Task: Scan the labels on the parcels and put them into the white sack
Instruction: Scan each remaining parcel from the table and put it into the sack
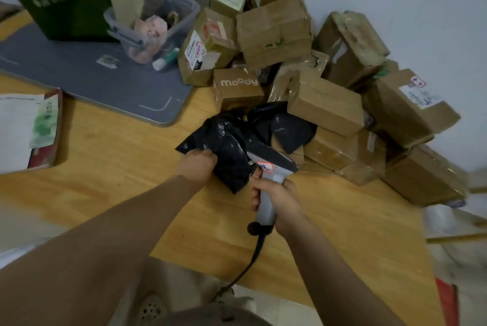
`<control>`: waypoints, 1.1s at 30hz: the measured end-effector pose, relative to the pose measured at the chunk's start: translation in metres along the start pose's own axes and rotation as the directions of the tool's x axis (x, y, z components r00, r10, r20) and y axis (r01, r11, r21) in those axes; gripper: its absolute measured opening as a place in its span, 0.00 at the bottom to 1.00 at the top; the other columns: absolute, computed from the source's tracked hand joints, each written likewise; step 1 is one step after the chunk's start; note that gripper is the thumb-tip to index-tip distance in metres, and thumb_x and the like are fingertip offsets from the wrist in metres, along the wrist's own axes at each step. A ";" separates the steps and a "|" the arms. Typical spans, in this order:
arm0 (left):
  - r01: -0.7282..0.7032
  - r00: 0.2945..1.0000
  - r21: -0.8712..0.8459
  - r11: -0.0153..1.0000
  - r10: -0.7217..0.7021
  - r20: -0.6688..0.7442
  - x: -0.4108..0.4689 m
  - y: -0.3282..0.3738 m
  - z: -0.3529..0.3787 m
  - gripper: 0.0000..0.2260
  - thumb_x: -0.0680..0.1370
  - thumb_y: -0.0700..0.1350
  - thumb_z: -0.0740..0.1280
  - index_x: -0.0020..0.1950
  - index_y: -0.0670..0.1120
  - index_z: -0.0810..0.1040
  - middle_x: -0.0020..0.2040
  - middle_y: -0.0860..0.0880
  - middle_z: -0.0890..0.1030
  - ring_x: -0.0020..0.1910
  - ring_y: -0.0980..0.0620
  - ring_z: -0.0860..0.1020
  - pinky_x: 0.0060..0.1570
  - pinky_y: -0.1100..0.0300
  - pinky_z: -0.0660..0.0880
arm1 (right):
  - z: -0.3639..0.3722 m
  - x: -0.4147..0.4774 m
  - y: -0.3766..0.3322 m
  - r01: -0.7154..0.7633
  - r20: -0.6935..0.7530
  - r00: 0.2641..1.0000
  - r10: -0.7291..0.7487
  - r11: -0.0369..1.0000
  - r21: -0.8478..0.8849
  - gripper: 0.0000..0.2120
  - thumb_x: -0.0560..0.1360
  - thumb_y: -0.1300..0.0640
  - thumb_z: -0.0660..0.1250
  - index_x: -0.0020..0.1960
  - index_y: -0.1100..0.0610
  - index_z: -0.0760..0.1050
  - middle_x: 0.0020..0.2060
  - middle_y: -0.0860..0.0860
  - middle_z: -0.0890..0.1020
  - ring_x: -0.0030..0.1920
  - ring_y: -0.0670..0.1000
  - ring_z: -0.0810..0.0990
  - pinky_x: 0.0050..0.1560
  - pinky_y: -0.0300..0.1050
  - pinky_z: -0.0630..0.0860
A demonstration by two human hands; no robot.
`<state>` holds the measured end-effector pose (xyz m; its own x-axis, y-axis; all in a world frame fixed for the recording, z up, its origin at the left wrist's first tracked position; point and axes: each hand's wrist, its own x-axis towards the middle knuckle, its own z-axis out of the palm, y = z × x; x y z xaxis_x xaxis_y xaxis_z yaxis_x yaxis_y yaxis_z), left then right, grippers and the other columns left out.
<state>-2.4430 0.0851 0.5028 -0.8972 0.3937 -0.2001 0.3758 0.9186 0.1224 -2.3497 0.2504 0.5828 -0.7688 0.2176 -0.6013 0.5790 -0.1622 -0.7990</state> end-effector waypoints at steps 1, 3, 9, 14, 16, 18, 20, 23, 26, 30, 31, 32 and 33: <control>0.043 0.998 -0.181 0.983 -0.053 -0.047 -0.001 0.001 -0.005 0.15 0.79 0.36 0.59 0.65 0.44 0.73 0.63 0.45 0.74 0.60 0.45 0.75 0.59 0.56 0.70 | -0.004 0.001 -0.002 0.005 0.008 1.000 -0.005 1.000 0.014 0.05 0.73 0.64 0.71 0.40 0.61 0.76 0.27 0.54 0.77 0.26 0.52 0.74 0.30 0.45 0.73; 0.119 0.967 -0.534 0.837 -0.219 -0.127 -0.008 -0.004 -0.023 0.12 0.81 0.37 0.58 0.63 0.43 0.74 0.58 0.45 0.77 0.55 0.45 0.77 0.51 0.57 0.71 | -0.007 0.003 -0.008 0.027 0.039 0.999 -0.028 0.999 0.046 0.04 0.73 0.65 0.70 0.42 0.61 0.76 0.28 0.55 0.76 0.25 0.52 0.73 0.29 0.45 0.73; 0.154 0.873 -0.980 0.124 -0.482 0.076 -0.050 -0.050 -0.074 0.07 0.82 0.41 0.60 0.59 0.45 0.75 0.47 0.51 0.80 0.46 0.54 0.79 0.40 0.63 0.74 | 0.003 0.004 -0.021 0.095 0.163 0.981 -0.109 0.992 0.088 0.04 0.73 0.67 0.70 0.45 0.61 0.76 0.28 0.55 0.76 0.24 0.51 0.73 0.27 0.42 0.73; 0.385 0.709 -0.919 -0.081 -0.612 0.351 -0.095 -0.086 -0.039 0.12 0.81 0.37 0.61 0.63 0.34 0.74 0.52 0.39 0.79 0.49 0.42 0.79 0.49 0.51 0.77 | 0.024 -0.001 -0.018 0.091 0.266 0.960 -0.084 0.996 -0.013 0.04 0.73 0.64 0.72 0.44 0.62 0.76 0.27 0.56 0.77 0.24 0.51 0.74 0.27 0.44 0.74; 0.507 0.599 -0.862 0.012 -0.723 0.343 -0.110 -0.097 -0.021 0.17 0.81 0.38 0.62 0.68 0.32 0.68 0.56 0.36 0.75 0.54 0.38 0.75 0.53 0.46 0.74 | 0.032 -0.003 -0.013 0.085 0.301 0.952 -0.059 0.994 -0.075 0.05 0.73 0.62 0.73 0.43 0.62 0.77 0.29 0.57 0.78 0.26 0.53 0.76 0.28 0.45 0.76; 0.605 0.580 -0.754 0.257 -0.791 0.196 -0.126 -0.101 -0.005 0.25 0.80 0.40 0.63 0.75 0.37 0.60 0.66 0.35 0.68 0.63 0.35 0.70 0.58 0.45 0.70 | 0.039 -0.006 -0.008 0.082 0.330 0.944 -0.029 0.985 -0.150 0.07 0.73 0.58 0.73 0.41 0.61 0.77 0.29 0.58 0.80 0.27 0.54 0.77 0.30 0.45 0.77; 0.506 0.733 -0.649 0.569 -0.679 -0.023 -0.138 -0.095 0.008 0.27 0.80 0.43 0.64 0.77 0.42 0.59 0.72 0.36 0.64 0.69 0.35 0.66 0.66 0.45 0.66 | 0.045 -0.008 -0.005 0.075 0.340 0.940 0.004 0.973 -0.220 0.09 0.73 0.56 0.73 0.40 0.61 0.77 0.28 0.57 0.80 0.26 0.53 0.77 0.29 0.44 0.76; 0.338 0.926 -0.380 0.861 -0.377 -0.031 -0.141 -0.084 0.024 0.26 0.80 0.55 0.62 0.77 0.51 0.62 0.79 0.43 0.53 0.77 0.41 0.52 0.74 0.48 0.54 | 0.054 -0.010 -0.002 0.057 0.332 0.942 0.046 0.954 -0.294 0.11 0.72 0.56 0.74 0.38 0.61 0.76 0.27 0.56 0.79 0.23 0.51 0.75 0.25 0.42 0.74; 0.351 0.933 -0.218 0.911 -0.322 0.158 -0.139 -0.079 0.029 0.29 0.79 0.61 0.58 0.78 0.57 0.55 0.78 0.46 0.50 0.76 0.43 0.54 0.72 0.52 0.61 | 0.062 -0.013 -0.001 0.046 0.327 0.943 0.065 0.946 -0.320 0.10 0.72 0.56 0.74 0.39 0.61 0.76 0.26 0.55 0.78 0.22 0.50 0.74 0.24 0.41 0.73; 0.287 0.957 -0.312 0.906 -0.257 0.134 -0.143 -0.048 0.025 0.22 0.79 0.54 0.60 0.72 0.49 0.65 0.63 0.42 0.66 0.57 0.41 0.75 0.52 0.54 0.74 | 0.064 -0.014 -0.002 0.042 0.298 0.953 0.060 0.945 -0.324 0.11 0.73 0.57 0.74 0.39 0.62 0.75 0.26 0.56 0.78 0.22 0.51 0.73 0.24 0.41 0.72; 0.230 0.972 -0.326 0.917 -0.199 0.125 -0.143 -0.041 0.025 0.19 0.80 0.50 0.60 0.70 0.47 0.67 0.61 0.41 0.68 0.55 0.40 0.76 0.52 0.53 0.74 | 0.064 -0.015 -0.003 0.037 0.291 0.954 0.064 0.944 -0.328 0.11 0.73 0.57 0.73 0.39 0.62 0.75 0.26 0.56 0.77 0.22 0.51 0.73 0.24 0.41 0.72; 0.179 0.983 -0.337 0.924 -0.156 0.096 -0.141 -0.039 0.024 0.18 0.80 0.46 0.59 0.70 0.45 0.69 0.62 0.41 0.70 0.57 0.40 0.76 0.54 0.53 0.73 | 0.064 -0.015 -0.003 0.032 0.288 0.955 0.069 0.943 -0.331 0.11 0.73 0.58 0.73 0.38 0.62 0.75 0.26 0.56 0.77 0.22 0.51 0.73 0.24 0.41 0.72; 0.149 0.989 -0.336 0.930 -0.141 0.050 -0.137 -0.043 0.021 0.18 0.80 0.43 0.59 0.71 0.45 0.70 0.64 0.42 0.71 0.61 0.41 0.74 0.58 0.53 0.72 | 0.063 -0.016 -0.003 0.028 0.285 0.956 0.073 0.942 -0.336 0.11 0.73 0.58 0.73 0.38 0.62 0.75 0.26 0.56 0.77 0.22 0.51 0.73 0.24 0.41 0.72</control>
<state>-2.3313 -0.0077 0.5044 -0.9284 0.2619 -0.2636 0.1376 0.9013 0.4107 -2.3568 0.1865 0.5947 -0.7697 -0.0784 -0.6335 0.6148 0.1764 -0.7688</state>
